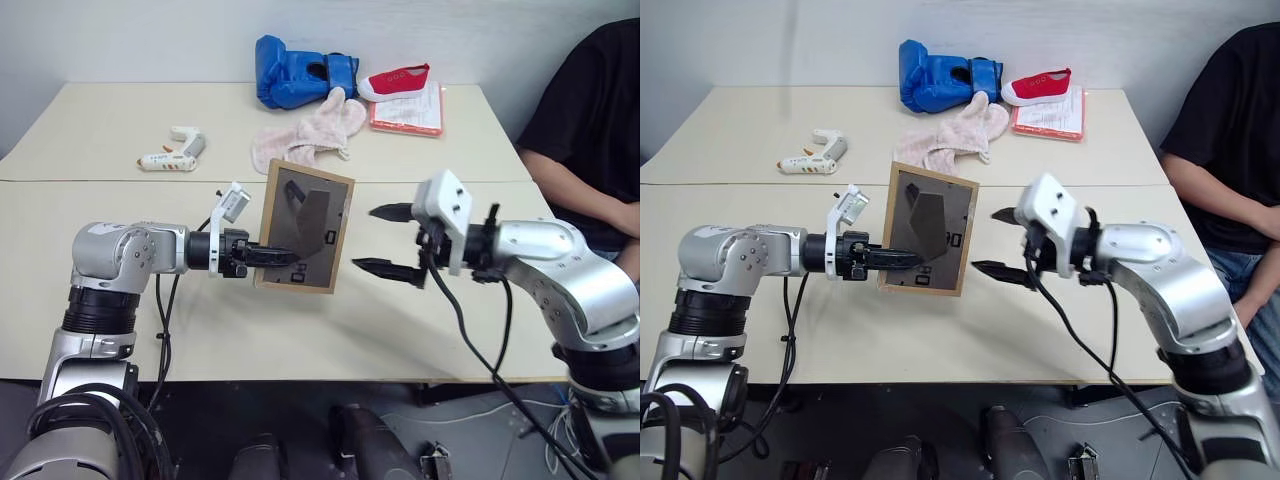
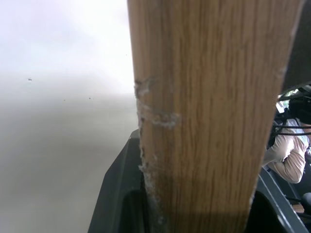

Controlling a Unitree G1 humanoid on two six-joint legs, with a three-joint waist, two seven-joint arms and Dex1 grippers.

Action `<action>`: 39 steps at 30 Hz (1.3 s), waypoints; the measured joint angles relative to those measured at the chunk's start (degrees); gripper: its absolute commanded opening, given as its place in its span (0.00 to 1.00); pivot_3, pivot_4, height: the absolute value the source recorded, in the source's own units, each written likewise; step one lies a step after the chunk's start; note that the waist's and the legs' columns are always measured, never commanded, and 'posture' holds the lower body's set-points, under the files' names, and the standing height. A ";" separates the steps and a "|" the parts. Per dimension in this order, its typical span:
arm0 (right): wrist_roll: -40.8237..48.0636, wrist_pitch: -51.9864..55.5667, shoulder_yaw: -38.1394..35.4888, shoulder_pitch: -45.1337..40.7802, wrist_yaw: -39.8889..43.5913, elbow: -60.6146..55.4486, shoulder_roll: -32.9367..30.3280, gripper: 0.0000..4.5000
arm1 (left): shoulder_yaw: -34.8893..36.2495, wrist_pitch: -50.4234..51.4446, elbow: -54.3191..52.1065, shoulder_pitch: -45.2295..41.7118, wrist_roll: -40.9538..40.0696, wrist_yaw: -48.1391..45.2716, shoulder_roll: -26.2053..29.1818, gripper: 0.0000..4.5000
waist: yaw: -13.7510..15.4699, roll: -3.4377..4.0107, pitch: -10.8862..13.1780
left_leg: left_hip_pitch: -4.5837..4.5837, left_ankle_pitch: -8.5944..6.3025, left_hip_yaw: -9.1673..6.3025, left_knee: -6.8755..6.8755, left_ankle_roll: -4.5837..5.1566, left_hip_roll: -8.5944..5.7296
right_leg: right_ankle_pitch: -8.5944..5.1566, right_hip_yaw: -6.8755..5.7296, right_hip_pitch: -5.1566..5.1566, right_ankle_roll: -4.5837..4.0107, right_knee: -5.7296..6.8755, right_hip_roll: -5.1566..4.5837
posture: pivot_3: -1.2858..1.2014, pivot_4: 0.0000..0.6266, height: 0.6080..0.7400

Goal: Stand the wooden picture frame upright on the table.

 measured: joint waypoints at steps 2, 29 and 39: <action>-14.57 -25.00 2.49 0.76 -4.23 9.10 -1.71 1.00 | 0.43 1.30 -1.49 -0.02 -1.04 0.14 -0.01 0.27 | -0.06 -0.02 0.01 | 0.04 0.00 0.12 0.02 0.02 -0.06 | 0.04 0.15 0.01 0.07 0.01 0.00 | 0.52 0.24 1.00; -89.04 -76.70 26.31 -29.80 -85.77 52.55 7.19 0.27 | 6.95 10.69 -3.35 -0.30 -10.32 2.19 2.64 0.69 | -2.08 -0.07 0.06 | 0.34 0.14 0.27 -0.10 -0.24 0.01 | -0.06 0.26 0.00 -0.12 0.28 0.09 | 0.52 0.24 1.00; -84.27 -81.91 27.92 -32.46 -81.95 58.71 7.64 0.27 | 29.28 4.33 -21.74 19.96 -11.31 2.11 19.41 1.00 | -3.53 -0.11 0.07 | 0.52 0.18 0.25 -0.41 -0.31 0.01 | -0.12 0.26 0.07 -0.22 0.18 0.08 | 0.52 0.24 1.00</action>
